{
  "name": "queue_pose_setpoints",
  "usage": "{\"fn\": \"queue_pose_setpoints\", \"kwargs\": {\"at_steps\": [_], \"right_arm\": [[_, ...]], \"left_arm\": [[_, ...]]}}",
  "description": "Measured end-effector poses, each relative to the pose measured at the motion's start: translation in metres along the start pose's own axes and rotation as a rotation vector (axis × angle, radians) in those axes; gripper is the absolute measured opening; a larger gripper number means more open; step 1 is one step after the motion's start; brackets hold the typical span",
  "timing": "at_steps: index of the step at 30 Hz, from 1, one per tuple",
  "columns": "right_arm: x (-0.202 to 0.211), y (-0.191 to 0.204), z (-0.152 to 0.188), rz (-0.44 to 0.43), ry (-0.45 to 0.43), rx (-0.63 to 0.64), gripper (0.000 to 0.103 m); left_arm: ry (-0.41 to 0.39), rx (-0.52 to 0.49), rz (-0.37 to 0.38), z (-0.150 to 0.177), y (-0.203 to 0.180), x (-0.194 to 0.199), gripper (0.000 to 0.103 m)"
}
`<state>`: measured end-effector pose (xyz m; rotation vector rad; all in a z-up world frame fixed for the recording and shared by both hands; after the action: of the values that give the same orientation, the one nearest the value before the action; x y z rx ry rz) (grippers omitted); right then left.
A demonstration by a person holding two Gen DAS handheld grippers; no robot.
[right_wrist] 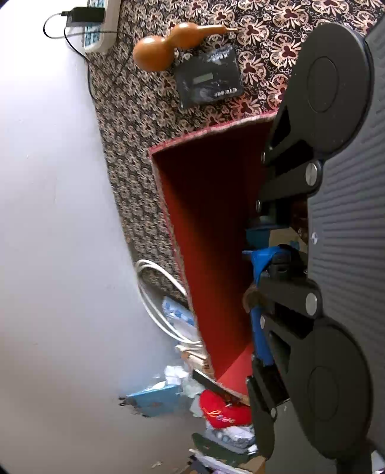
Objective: Organize rigid objects
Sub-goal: 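Lower the pliers into the red box and open the right gripper, then withdraw the right gripper from the red box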
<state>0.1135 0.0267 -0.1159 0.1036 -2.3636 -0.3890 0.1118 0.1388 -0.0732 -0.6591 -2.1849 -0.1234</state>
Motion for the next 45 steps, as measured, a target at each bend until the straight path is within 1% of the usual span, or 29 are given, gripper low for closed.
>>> {"fn": "queue_pose_setpoints", "kwargs": {"at_steps": [6,10,12,18,22,28,31,39,43,45], "right_arm": [[0.021,-0.004,0.004,0.038,-0.046,-0.027,0.000],[0.031,-0.004,0.007,0.084,-0.066,0.003,0.000],[0.034,-0.007,0.008,0.092,-0.064,-0.004,0.002],[0.047,-0.017,0.011,0.099,-0.058,-0.050,0.002],[0.058,-0.017,0.013,0.112,-0.067,-0.051,0.002],[0.071,-0.017,0.017,0.119,-0.077,-0.057,0.002],[0.077,-0.014,0.018,0.116,-0.086,-0.049,0.002],[0.097,-0.007,0.025,0.155,-0.122,0.005,0.003],[0.107,-0.010,0.030,0.135,-0.118,-0.003,0.004],[0.111,-0.012,0.034,0.122,-0.116,-0.003,0.004]], "left_arm": [[-0.006,0.002,-0.013,0.000,0.000,0.001,0.066],[-0.009,-0.018,-0.045,0.001,-0.003,0.001,0.067],[-0.010,-0.022,-0.054,0.001,-0.003,0.001,0.067],[-0.003,-0.008,-0.082,0.002,-0.002,0.004,0.067],[-0.007,0.009,-0.123,0.008,-0.006,0.016,0.067],[-0.016,-0.007,-0.207,0.015,-0.014,0.036,0.068],[-0.019,-0.004,-0.231,0.019,-0.018,0.046,0.068],[-0.029,0.061,-0.247,0.027,-0.027,0.072,0.069],[-0.039,0.075,-0.236,0.032,-0.037,0.087,0.070],[-0.038,0.076,-0.246,0.034,-0.042,0.091,0.070]]}}
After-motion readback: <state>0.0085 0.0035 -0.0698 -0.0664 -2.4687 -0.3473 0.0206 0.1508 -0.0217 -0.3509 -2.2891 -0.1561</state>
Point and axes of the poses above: each gripper's, at about its wrist camera, not at the fingertips, and x roughly against the way its jaws point, y to its left, z to its underside, the point moved 3 cm from there along -x, roughly the way its jaws point, and after that the axes turned 15 degrees about z, right-handed, at the moved point
